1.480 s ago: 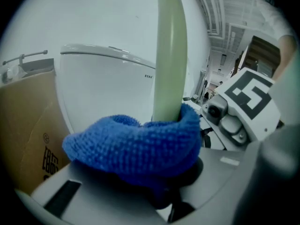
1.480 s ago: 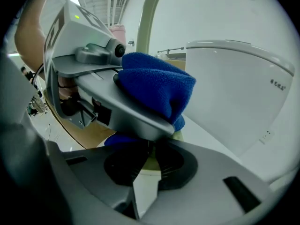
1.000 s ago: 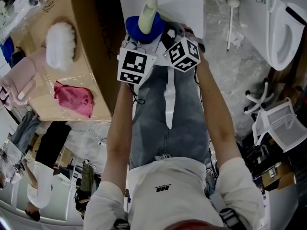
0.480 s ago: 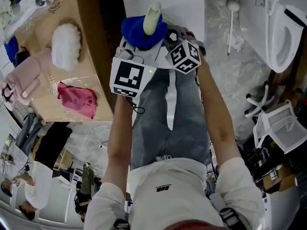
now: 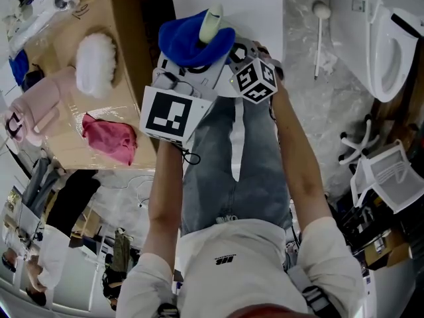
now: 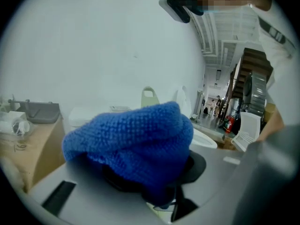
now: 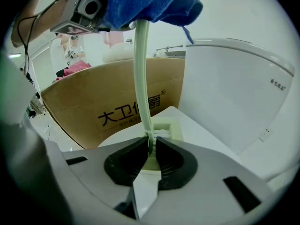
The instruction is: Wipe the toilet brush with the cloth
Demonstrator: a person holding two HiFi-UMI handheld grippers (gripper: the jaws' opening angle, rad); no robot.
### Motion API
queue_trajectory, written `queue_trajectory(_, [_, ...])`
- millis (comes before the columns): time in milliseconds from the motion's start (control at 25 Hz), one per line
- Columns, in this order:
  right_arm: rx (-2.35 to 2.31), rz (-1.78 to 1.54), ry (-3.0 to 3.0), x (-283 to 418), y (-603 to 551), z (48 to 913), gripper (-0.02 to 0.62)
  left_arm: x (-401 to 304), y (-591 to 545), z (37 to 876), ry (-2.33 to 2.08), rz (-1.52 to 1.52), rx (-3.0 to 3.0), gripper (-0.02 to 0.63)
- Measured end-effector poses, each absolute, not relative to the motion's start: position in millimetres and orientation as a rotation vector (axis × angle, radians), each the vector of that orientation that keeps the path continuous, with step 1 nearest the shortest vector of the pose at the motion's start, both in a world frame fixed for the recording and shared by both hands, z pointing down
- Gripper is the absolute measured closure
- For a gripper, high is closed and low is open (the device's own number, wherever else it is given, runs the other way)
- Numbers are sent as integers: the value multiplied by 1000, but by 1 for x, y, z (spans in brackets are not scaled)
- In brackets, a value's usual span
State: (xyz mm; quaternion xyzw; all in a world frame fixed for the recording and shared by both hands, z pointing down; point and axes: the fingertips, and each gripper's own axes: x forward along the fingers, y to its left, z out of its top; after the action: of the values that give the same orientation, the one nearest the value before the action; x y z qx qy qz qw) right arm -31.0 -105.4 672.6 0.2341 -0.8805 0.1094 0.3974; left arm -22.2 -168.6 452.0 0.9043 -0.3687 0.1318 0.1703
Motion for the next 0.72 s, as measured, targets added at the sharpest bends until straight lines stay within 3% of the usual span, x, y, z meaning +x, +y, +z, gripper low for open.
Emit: queue_trajectory(720, [644,359,-2224,-31,-104,661,540,-51,-153,402,-1255,223,2533,423])
